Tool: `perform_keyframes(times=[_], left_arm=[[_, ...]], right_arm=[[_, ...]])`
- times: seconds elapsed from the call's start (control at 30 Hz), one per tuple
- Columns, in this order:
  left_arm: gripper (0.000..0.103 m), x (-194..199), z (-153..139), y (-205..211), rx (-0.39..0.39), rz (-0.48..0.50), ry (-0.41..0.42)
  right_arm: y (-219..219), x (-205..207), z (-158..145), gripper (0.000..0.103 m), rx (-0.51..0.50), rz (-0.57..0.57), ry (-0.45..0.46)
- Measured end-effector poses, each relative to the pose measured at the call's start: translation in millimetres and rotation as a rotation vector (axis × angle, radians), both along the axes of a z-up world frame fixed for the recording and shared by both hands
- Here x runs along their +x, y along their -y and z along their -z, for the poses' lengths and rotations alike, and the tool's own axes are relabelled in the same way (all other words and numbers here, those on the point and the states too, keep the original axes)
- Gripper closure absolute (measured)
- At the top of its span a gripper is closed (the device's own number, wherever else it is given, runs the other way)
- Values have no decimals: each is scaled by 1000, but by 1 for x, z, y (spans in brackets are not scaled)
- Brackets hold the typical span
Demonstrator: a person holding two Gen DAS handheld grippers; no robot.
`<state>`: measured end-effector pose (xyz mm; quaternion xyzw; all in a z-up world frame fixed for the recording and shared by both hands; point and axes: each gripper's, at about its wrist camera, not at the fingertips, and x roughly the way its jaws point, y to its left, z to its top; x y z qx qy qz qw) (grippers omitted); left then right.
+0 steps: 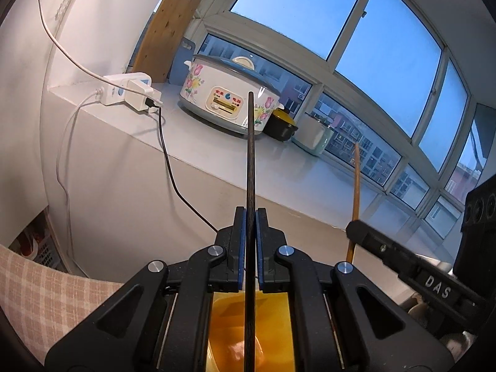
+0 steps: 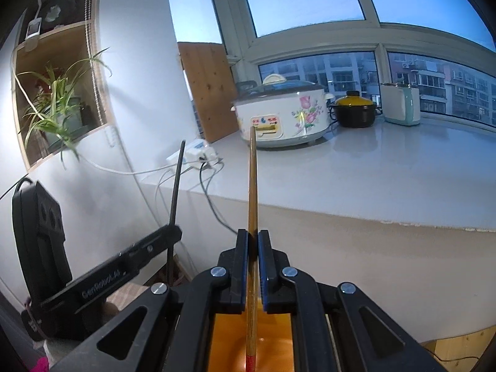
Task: Organize utensils
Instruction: 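Lift both held chopsticks and carry them over the yellow container, then open both tools to drop the chopsticks into the yellow container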
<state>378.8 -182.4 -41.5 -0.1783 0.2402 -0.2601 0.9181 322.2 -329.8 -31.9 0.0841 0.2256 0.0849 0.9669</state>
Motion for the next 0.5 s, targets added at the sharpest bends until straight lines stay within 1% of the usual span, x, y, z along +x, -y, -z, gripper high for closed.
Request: perform_keyframes(times=[0.07, 0.23, 0.37, 0.5], left_arm=[[100, 0, 2, 3, 14, -2, 5], [100, -6, 5, 13, 49, 3, 40], [100, -11, 7, 17, 65, 14, 50], [100, -18, 11, 20, 100, 24, 56]], right_arm=[[1, 3, 1, 99, -11, 10, 13], [6, 9, 9, 99, -5, 19, 2], [11, 9, 20, 99, 3, 22, -18], [14, 4, 31, 99, -1, 19, -45]])
